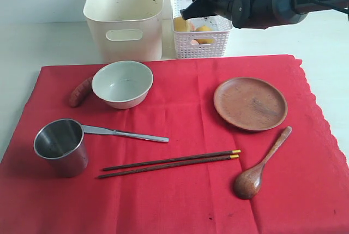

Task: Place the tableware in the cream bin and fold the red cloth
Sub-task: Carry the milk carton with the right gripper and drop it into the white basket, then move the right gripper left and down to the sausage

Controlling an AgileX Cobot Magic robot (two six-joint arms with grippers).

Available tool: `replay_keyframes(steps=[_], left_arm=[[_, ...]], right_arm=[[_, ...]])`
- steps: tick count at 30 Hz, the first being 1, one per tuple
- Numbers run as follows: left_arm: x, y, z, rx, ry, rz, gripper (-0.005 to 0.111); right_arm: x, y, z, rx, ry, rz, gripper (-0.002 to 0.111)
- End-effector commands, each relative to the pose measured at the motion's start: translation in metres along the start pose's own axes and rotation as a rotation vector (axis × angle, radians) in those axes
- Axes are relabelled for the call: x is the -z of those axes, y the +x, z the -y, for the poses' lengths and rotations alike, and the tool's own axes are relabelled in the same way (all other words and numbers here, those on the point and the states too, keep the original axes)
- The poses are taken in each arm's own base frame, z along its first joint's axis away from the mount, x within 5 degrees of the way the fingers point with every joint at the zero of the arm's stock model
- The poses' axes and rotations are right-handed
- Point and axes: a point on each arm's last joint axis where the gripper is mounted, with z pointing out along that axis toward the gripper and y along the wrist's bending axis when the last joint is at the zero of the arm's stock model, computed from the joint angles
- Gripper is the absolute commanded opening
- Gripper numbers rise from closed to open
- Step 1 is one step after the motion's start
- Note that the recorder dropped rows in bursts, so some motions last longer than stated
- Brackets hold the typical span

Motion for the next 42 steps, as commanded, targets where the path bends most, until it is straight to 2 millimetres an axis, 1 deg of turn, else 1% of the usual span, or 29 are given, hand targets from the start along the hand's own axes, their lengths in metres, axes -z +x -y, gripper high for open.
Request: replay_keyframes(steps=[1,2,4,7,10,13,16,23,28,30,32,34,38,42], left_arm=[[0.0,0.0,0.0,-0.01,-0.002,0.005,0.0],[0.0,0.0,0.0,-0.01,-0.002,0.005,0.0],[0.0,0.0,0.0,-0.01,-0.002,0.005,0.0],[0.0,0.0,0.0,-0.01,-0.002,0.005,0.0],[0.0,0.0,0.0,-0.01,-0.002,0.005,0.0],[0.0,0.0,0.0,-0.01,-0.002,0.005,0.0],[0.0,0.0,0.0,-0.01,-0.002,0.005,0.0],[0.0,0.0,0.0,-0.01,-0.002,0.005,0.0],[0.0,0.0,0.0,-0.01,-0.002,0.005,0.0],[0.0,0.0,0.0,-0.01,-0.002,0.005,0.0],[0.0,0.0,0.0,-0.01,-0.002,0.005,0.0],[0.0,0.0,0.0,-0.01,-0.002,0.005,0.0],[0.0,0.0,0.0,-0.01,-0.002,0.005,0.0],[0.0,0.0,0.0,-0.01,-0.002,0.005,0.0]], right_arm=[[-0.001,-0.007,0.005,-0.008,0.029,0.054,0.068],[-0.002,-0.005,0.004,-0.008,0.028,0.05,0.074],[-0.003,-0.003,0.004,-0.023,0.032,0.043,0.079],[-0.003,-0.001,0.006,-0.093,0.051,0.034,0.081],[0.0,-0.006,0.007,-0.101,0.05,0.035,0.081],[0.006,-0.016,0.008,-0.105,0.023,0.01,0.081],[0.017,-0.031,0.009,-0.108,-0.018,-0.026,0.081],[0.05,-0.068,0.012,-0.098,-0.112,-0.101,0.081],[0.068,-0.081,0.012,-0.071,-0.17,-0.155,0.081],[0.073,-0.084,0.012,-0.069,-0.186,-0.171,0.079],[0.078,-0.088,0.012,-0.067,-0.198,-0.182,0.073],[0.082,-0.091,0.012,-0.039,-0.21,-0.186,0.064],[0.091,-0.097,0.013,-0.037,-0.225,-0.194,0.033],[0.094,-0.096,0.012,-0.035,-0.247,-0.226,0.003]])
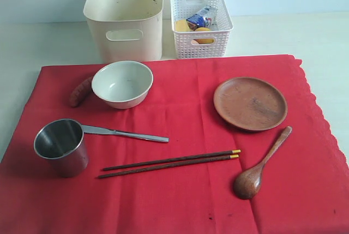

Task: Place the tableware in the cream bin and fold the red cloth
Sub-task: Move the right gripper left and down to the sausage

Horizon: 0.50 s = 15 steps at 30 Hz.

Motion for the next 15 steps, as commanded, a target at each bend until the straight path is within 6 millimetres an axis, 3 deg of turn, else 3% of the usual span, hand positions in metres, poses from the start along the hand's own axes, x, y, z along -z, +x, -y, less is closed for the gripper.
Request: replay_keyframes(steps=[1,10,15], left_arm=[[0.0,0.0,0.0,-0.01,-0.002,0.005,0.0],[0.0,0.0,0.0,-0.01,-0.002,0.005,0.0],[0.0,0.0,0.0,-0.01,-0.002,0.005,0.0]], right_arm=[[0.006,-0.002,0.0,0.017,-0.02,-0.027,0.0],[0.008,0.008,-0.01,0.078,-0.127,-0.129,0.0],[0.009,0.008,-0.048,0.19,-0.276,-0.163,0.0]])
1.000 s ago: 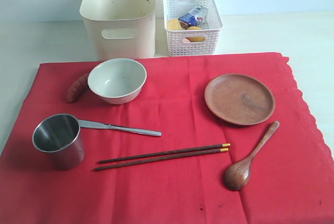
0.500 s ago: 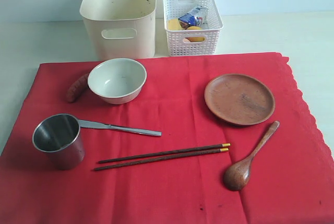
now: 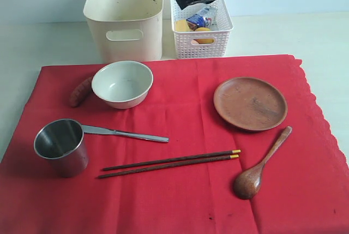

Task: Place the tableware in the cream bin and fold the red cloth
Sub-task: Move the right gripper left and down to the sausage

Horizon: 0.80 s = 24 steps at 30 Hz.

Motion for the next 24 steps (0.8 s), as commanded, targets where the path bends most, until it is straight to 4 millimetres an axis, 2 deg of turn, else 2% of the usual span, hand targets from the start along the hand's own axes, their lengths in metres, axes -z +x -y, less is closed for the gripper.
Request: replay_keyframes(steps=[1,5,7,9,14,20,24], left_arm=[[0.0,0.0,0.0,-0.01,-0.002,0.005,0.0],[0.0,0.0,0.0,-0.01,-0.002,0.005,0.0],[0.0,0.0,0.0,-0.01,-0.002,0.005,0.0],[0.0,0.0,0.0,-0.01,-0.002,0.005,0.0],[0.0,0.0,0.0,-0.01,-0.002,0.005,0.0],[0.0,0.0,0.0,-0.01,-0.002,0.005,0.0],[0.0,0.0,0.0,-0.01,-0.002,0.005,0.0]], right_arm=[[-0.001,-0.008,-0.027,0.091,-0.073,-0.003,0.0],[-0.012,-0.011,-0.053,0.175,-0.132,-0.01,0.0],[-0.019,-0.01,-0.057,0.172,-0.134,-0.008,0.0],[-0.026,-0.008,-0.058,0.155,-0.133,-0.001,0.0],[-0.029,-0.011,-0.058,0.082,-0.132,0.042,0.0],[-0.032,-0.018,-0.064,0.119,-0.203,0.124,0.0],[-0.041,-0.025,-0.068,0.147,-0.301,0.101,0.0]])
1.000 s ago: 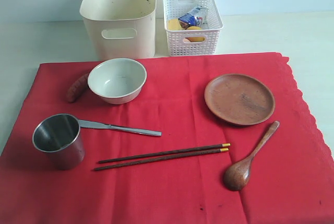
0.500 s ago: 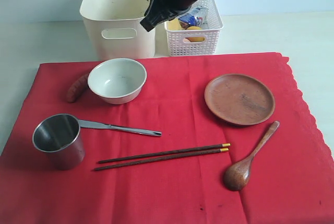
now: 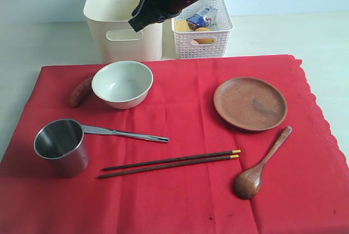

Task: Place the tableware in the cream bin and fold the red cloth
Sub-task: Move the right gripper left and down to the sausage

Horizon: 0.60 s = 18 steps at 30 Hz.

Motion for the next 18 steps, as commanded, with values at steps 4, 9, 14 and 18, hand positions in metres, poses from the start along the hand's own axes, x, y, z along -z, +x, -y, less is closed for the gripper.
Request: replay_keyframes(steps=[4,9,14,18], left_arm=[[0.0,0.0,0.0,-0.01,-0.002,0.005,0.0],[0.0,0.0,0.0,-0.01,-0.002,0.005,0.0],[0.0,0.0,0.0,-0.01,-0.002,0.005,0.0],[0.0,0.0,0.0,-0.01,-0.002,0.005,0.0]], right_arm=[[-0.03,-0.015,-0.003,0.071,-0.186,-0.025,0.0],[-0.062,-0.021,-0.024,0.199,-0.255,-0.123,0.0],[-0.097,-0.025,-0.049,0.348,-0.261,-0.164,0.0],[-0.114,-0.025,-0.068,0.473,-0.263,-0.219,0.0]])
